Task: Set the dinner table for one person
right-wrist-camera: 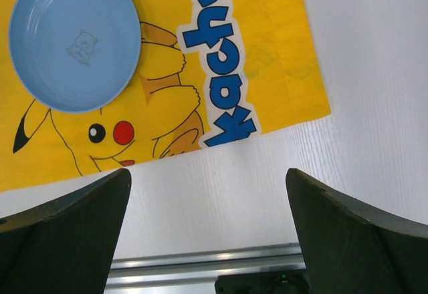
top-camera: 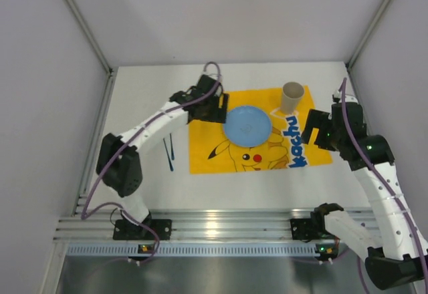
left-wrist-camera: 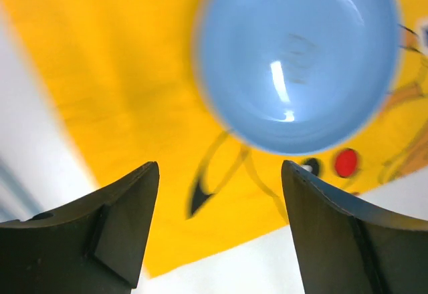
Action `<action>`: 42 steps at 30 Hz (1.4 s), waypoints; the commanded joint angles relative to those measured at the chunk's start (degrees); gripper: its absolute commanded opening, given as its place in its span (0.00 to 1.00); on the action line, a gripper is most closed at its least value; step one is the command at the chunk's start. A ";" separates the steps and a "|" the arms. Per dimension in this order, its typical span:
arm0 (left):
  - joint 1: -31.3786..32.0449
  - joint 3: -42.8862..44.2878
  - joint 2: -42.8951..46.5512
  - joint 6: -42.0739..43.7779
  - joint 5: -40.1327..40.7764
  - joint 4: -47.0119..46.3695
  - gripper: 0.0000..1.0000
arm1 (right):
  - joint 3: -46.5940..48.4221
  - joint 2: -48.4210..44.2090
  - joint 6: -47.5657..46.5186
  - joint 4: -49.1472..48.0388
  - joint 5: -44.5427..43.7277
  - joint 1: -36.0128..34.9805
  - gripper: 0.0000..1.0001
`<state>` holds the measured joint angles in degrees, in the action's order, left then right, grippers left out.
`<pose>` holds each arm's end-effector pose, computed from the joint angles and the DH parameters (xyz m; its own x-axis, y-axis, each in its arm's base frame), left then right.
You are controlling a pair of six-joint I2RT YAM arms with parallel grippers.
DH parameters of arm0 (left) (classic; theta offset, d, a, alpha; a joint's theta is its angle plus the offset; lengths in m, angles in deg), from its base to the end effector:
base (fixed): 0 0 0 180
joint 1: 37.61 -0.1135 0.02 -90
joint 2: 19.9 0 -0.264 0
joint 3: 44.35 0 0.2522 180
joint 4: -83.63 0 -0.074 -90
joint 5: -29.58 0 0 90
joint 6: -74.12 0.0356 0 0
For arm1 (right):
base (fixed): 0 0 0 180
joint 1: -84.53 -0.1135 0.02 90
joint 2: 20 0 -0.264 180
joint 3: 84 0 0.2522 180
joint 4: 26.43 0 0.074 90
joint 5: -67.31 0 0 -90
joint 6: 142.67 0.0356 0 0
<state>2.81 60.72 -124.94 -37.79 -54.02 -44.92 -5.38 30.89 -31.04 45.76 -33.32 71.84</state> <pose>0.3139 -0.2621 0.2831 -0.7728 0.1711 -0.6111 0.3266 0.9329 -0.1519 0.1522 0.0275 0.3594 -0.6674 0.2211 -0.7111 0.1706 0.9749 0.1430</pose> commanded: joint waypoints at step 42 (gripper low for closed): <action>-30.40 -21.70 -4.03 7.85 -5.42 -15.19 0.43 | 5.01 6.94 -2.73 -0.95 2.81 -0.32 1.00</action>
<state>-27.06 37.57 -126.01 -29.53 -58.26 -56.94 -3.72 37.25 -32.37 44.06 -28.99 71.82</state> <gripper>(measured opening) 0.442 0.996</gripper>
